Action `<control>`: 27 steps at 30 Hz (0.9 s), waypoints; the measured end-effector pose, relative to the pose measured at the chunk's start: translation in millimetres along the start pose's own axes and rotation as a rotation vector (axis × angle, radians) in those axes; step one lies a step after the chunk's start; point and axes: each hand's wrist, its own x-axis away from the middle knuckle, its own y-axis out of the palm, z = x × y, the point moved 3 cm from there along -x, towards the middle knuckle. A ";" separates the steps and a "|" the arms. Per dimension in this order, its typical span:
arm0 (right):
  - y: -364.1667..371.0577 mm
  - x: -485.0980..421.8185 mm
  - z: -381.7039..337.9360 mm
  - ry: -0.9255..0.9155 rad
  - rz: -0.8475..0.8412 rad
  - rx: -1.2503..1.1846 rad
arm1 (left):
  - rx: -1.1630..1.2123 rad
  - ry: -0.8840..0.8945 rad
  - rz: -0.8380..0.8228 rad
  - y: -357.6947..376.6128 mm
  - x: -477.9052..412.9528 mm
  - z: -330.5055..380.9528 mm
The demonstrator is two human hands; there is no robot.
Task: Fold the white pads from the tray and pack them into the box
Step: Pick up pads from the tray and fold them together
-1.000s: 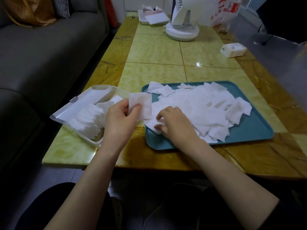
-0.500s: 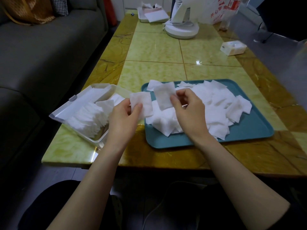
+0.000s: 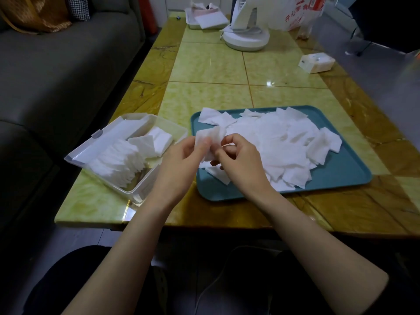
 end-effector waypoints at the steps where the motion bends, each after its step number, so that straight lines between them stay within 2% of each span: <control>1: 0.0 -0.8 0.7 0.005 -0.008 -0.016 | 0.013 -0.002 0.009 -0.5 -0.9 -1.5; 6: 1.1 -4.1 3.0 0.062 -0.075 -0.148 | 0.108 -0.120 0.117 -5.6 -6.2 -7.4; 10: 2.3 -3.3 -2.2 0.049 -0.154 -0.212 | 0.146 -0.143 0.147 -9.0 -9.0 -8.2; 17: 4.4 -1.7 1.2 0.049 -0.118 -0.097 | 0.183 -0.153 0.067 -1.2 -5.6 -1.4; 21: 2.7 -2.1 1.6 0.092 -0.133 -0.057 | 0.052 -0.041 -0.020 1.3 -0.4 1.8; 23: -1.8 -3.3 4.4 0.051 -0.106 0.114 | 0.005 -0.015 0.044 -2.2 -1.5 -2.7; 25: -9.6 -6.6 10.6 -0.023 -0.075 0.441 | -0.003 -0.022 0.117 -7.6 -3.6 -6.3; 27: -14.8 -8.4 17.2 -0.060 -0.129 0.758 | -0.013 -0.029 0.157 -11.8 -4.3 -4.7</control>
